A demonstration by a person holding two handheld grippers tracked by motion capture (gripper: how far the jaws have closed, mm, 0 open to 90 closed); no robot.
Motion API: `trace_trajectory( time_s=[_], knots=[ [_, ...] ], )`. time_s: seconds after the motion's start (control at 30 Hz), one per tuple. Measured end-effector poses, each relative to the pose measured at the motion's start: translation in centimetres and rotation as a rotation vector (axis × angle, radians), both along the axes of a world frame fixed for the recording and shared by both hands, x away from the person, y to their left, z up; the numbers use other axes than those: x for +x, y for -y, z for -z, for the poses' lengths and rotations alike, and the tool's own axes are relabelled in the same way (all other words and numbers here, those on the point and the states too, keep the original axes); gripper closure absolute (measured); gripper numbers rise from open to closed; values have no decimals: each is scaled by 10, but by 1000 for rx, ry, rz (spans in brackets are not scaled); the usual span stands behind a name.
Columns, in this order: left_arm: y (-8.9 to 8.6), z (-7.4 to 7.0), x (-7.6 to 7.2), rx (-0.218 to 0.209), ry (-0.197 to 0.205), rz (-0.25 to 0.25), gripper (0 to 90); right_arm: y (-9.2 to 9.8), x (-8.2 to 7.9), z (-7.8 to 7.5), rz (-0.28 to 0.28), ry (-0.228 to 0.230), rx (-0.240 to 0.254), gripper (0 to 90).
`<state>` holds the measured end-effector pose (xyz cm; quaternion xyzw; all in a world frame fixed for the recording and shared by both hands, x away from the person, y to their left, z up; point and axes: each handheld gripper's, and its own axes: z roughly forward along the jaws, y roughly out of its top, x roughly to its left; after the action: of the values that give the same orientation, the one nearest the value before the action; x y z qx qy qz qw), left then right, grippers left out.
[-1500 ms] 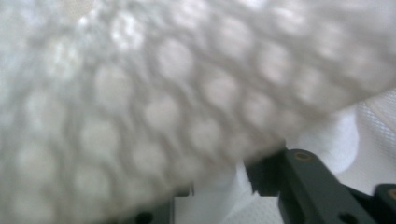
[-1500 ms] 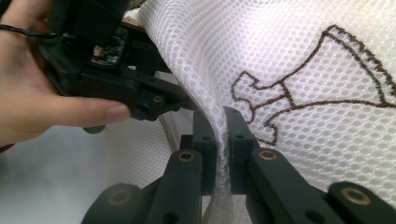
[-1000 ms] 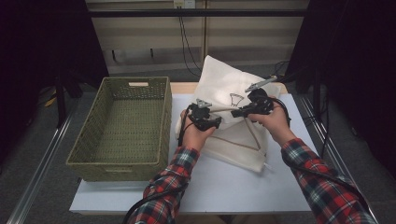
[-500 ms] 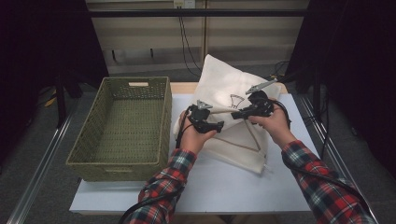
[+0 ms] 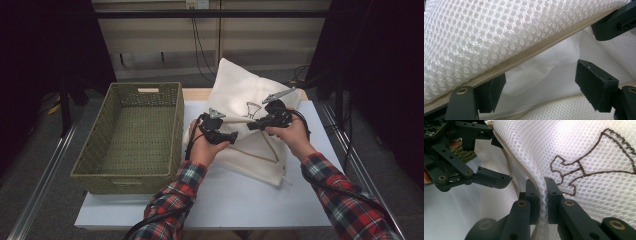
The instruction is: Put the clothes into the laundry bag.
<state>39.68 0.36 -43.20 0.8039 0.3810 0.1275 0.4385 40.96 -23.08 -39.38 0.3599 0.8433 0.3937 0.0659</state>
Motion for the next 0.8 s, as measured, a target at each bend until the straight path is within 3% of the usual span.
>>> trace_trajectory(
  time_s=[0.8],
  knots=[
    [-1, 11, -3, 15, -19, 4, 236, -1, -4, 14, -5, -2, -6, 837]
  ],
)
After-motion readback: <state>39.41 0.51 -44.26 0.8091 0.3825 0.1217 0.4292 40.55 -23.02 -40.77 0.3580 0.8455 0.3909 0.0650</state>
